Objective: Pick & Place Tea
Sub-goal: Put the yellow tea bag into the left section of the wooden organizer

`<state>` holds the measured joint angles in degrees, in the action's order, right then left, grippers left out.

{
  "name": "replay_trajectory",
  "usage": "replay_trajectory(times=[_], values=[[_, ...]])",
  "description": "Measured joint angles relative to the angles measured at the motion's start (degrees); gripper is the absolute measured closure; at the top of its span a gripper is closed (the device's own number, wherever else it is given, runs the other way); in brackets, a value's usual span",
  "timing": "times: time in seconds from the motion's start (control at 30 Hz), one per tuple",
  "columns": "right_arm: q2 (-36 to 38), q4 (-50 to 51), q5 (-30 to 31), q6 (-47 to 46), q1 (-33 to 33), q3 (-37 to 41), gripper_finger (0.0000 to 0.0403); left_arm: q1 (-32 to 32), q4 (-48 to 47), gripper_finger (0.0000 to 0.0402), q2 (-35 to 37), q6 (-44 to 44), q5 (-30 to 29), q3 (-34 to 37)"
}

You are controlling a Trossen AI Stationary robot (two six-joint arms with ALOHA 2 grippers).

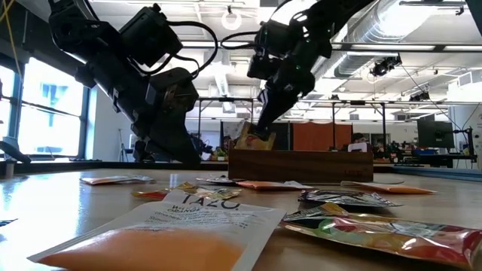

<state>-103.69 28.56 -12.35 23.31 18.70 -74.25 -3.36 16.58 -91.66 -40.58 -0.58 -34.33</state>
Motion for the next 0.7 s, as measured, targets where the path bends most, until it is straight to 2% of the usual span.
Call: replay_trajectory(times=[0.1, 0.23, 0.33, 0.53, 0.7], values=[[0.0, -0.3, 0.7, 1.1, -1.1, 1.6, 0.0402, 0.0, -0.1, 0.0397, 0.0, 0.2, 0.0, 0.0], [-0.1, -0.6, 6.2, 1.2, -3.0, 2.0, 0.0395, 0.0, 0.0, 0.0396, 0.0, 4.1, 0.3, 0.0], [-0.1, -1.2, 6.5, 2.4, -4.3, 2.0, 0.0383, 0.0, 0.0, 0.0388, 0.0, 4.8, -0.1, 0.0], [-0.1, -2.5, 7.2, 2.4, -6.2, 2.0, 0.0342, 0.0, 0.0, 0.0342, 0.0, 5.9, -0.3, 0.0], [0.7, -2.9, 16.7, 2.6, -7.7, 2.0, 0.0304, 0.0, 0.0, 0.0297, 0.0, 5.9, -0.5, 0.0]])
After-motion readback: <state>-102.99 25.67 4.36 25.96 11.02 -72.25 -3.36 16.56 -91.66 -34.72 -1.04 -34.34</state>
